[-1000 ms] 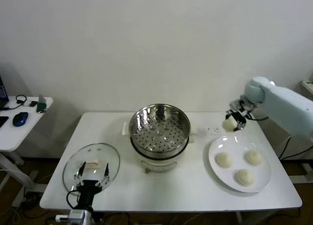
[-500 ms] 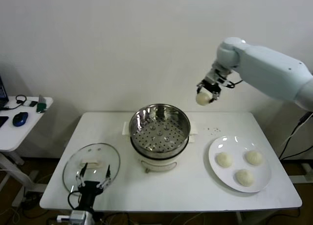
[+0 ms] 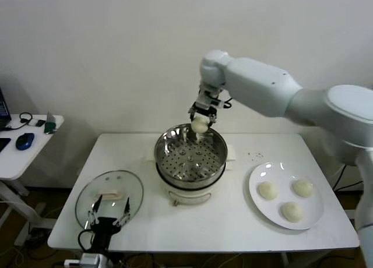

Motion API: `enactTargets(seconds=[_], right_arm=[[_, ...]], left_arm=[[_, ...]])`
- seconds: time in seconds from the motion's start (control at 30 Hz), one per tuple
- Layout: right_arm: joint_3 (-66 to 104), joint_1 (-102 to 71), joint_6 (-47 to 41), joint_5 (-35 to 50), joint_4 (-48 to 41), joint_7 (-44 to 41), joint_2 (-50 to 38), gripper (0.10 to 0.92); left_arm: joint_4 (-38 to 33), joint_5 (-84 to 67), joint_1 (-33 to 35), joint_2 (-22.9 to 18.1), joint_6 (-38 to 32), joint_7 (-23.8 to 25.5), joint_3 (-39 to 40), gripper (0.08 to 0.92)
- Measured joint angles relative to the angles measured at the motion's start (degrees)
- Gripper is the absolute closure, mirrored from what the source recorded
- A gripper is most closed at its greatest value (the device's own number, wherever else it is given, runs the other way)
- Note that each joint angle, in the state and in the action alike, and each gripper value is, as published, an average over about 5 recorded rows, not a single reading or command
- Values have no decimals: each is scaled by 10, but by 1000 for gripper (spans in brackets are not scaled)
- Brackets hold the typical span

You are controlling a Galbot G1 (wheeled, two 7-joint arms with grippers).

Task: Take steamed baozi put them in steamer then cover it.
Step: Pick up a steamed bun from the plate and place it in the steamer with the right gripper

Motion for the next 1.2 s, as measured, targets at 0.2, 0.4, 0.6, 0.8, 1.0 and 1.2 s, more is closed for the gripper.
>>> enactTargets(seconds=[0.2,0.4,0.6,0.8,1.0,1.2], right_arm=[[22,-41,39,-74,-33,13,42,345],[35,-73,65,-131,-59,20,65,346],[45,-97,81,-166,-80,27,82,340],[54,-113,95,-189,-107,35,98,315],[68,-120,106,-213,-122,36,104,215],[83,-119,114,-224,-121,29,102,203]], left_arm=[[-4,-2,3,4,0,0,-2,177],[-5,-5,5,7,0,-1,-6,177],[-5,-7,5,8,0,-1,-7,177],[-4,-7,5,7,0,-2,-7,177],[-3,-7,6,6,0,-2,-7,177],[-5,-7,8,5,0,-2,-7,177]])
